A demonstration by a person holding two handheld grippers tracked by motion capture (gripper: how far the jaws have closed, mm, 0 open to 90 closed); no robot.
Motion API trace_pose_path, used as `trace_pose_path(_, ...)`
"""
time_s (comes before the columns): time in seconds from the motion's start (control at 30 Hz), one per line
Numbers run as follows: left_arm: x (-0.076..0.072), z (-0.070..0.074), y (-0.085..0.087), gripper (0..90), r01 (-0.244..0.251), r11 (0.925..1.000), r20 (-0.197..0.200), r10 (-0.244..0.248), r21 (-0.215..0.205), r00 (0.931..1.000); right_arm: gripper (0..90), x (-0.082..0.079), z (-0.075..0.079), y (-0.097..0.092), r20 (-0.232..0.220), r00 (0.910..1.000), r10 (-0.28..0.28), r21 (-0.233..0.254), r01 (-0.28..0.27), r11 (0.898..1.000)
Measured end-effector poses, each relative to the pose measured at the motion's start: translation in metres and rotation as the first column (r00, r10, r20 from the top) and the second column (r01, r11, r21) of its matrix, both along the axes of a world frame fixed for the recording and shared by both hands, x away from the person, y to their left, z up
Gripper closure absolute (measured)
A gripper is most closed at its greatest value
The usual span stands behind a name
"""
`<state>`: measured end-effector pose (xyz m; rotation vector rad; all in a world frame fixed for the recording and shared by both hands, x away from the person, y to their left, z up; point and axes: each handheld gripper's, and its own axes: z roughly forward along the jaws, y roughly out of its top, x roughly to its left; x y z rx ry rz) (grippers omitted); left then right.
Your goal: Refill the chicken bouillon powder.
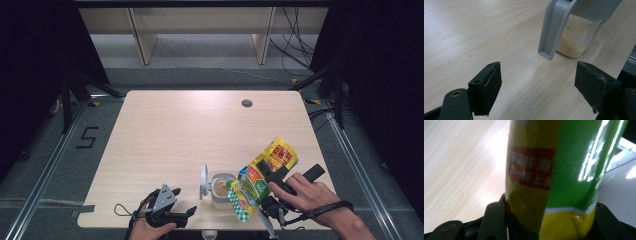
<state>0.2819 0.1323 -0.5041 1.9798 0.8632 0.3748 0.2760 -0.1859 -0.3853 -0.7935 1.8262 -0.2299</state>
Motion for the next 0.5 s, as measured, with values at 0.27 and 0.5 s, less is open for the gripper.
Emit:
trace_pose_path(0.27, 0.0004, 0.0009, 0.0013, 21.3, 0.013, 0.9998, -0.008, -0.012, 0.018, 0.9999, 55.0, -0.0055, 0.0005, -0.0044, 0.0, 0.9999, 0.015, -0.014, -0.015, 1.0)
trace_pose_path(0.5, -0.0003, 0.0009, 0.0008, 21.3, 0.004, 0.9999, -0.006, -0.004, 0.011, 1.0, 55.0, -0.0056, -0.0032, 0.0045, -0.005, 0.9991, 0.043, -0.009, -0.043, 0.999)
